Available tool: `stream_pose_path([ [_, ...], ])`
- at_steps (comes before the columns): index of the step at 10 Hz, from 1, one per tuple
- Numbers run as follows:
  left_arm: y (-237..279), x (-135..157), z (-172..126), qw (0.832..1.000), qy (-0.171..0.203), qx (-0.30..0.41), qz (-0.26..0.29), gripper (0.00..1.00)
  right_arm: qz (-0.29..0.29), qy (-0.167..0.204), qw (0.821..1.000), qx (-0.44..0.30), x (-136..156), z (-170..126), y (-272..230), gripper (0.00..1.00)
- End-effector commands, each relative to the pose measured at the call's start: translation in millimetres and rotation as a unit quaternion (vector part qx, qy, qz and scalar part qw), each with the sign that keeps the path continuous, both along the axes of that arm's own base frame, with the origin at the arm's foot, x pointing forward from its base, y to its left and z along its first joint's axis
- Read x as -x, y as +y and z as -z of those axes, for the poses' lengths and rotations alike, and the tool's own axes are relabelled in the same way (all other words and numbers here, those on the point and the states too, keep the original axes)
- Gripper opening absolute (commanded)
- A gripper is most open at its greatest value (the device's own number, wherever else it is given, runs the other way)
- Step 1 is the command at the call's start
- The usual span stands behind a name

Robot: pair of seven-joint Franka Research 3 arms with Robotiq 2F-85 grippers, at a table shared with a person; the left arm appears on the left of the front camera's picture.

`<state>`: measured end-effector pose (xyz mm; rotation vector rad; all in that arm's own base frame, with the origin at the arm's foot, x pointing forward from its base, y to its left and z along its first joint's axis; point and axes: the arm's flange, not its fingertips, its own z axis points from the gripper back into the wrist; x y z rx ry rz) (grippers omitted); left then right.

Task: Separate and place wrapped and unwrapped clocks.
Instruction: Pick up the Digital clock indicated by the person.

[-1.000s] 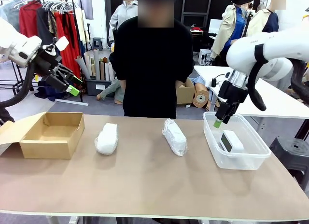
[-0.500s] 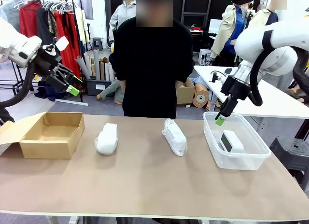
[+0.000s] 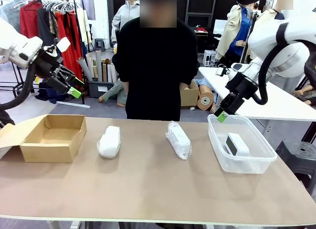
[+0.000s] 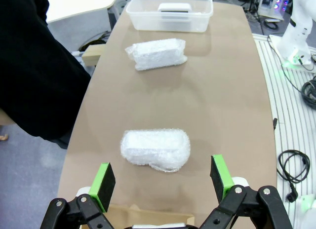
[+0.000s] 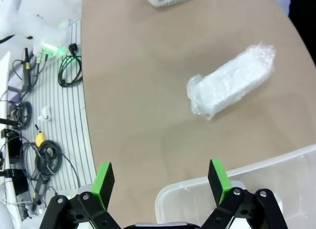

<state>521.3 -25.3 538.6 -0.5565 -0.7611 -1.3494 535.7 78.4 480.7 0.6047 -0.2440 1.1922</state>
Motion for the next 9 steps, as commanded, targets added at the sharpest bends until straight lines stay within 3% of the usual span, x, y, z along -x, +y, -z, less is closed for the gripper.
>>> stream_pose_path([
  [1,-0.2,0.0,-2.4,1.000,0.000,0.003,-0.003,1.00,0.000,0.015,1.000,0.006,0.3,2.6,0.5,1.00],
  [3,-0.2,0.0,-2.4,1.000,0.000,0.003,-0.003,1.00,-0.001,0.005,1.000,0.000,-0.2,3.2,0.3,1.00],
  [7,-0.2,0.0,-2.4,1.000,0.000,0.003,-0.003,1.00,-0.048,-0.130,0.987,-0.078,-23.0,-15.8,3.4,1.00],
  [9,-0.2,0.0,-2.4,1.000,0.000,0.003,-0.003,1.00,-0.039,-0.155,0.981,-0.106,-39.5,-34.3,-1.8,1.00],
])
